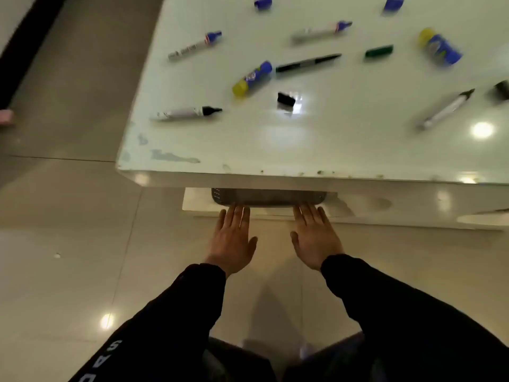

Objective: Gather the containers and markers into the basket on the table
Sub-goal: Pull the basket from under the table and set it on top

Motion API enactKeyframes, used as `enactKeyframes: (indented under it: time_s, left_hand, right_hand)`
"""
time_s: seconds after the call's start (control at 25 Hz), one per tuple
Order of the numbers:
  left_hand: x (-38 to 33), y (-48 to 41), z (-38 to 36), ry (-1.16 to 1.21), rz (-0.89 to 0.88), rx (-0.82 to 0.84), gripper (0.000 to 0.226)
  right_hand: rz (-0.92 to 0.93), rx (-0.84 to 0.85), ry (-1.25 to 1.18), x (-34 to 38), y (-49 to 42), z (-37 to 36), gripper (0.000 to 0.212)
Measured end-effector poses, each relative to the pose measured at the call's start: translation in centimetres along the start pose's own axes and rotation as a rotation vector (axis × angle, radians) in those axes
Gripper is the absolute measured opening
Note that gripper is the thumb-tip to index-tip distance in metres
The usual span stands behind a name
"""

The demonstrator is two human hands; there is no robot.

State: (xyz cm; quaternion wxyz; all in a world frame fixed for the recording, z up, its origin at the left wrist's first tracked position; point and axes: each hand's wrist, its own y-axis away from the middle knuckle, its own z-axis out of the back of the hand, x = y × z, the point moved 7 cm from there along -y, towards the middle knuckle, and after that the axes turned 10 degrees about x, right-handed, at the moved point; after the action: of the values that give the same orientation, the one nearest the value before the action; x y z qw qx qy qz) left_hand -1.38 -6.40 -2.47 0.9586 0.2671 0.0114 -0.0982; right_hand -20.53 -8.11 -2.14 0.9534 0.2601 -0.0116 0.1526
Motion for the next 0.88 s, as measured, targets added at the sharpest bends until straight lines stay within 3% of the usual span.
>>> enactKeyframes:
  time_s: [0.12, 0.4, 0.72, 0.88]
  left_hand:
    - [0.5, -4.2, -1.0, -0.042, 0.012, -0.143, 0.073]
    - [1.9, -8.8, -2.0, -0.034, 0.038, -0.206, 0.062]
    - [1.2, -7.2, -1.7, -0.063, 0.070, -0.096, 0.067]
    - [-0.2, -2.2, -0.2, -0.040, 0.086, -0.005, 0.061]
  right_hand:
    - [-0.025, -0.083, 0.044, -1.0, -4.4, -1.3, 0.068]
    - [-0.026, -0.170, 0.067, -1.4, -8.0, -2.6, 0.058]
    - [-0.023, -0.118, 0.093, -1.3, -7.0, -2.7, 0.059]
    - [-0.010, -0.049, 0.057, -0.7, -1.9, -1.1, 0.063]
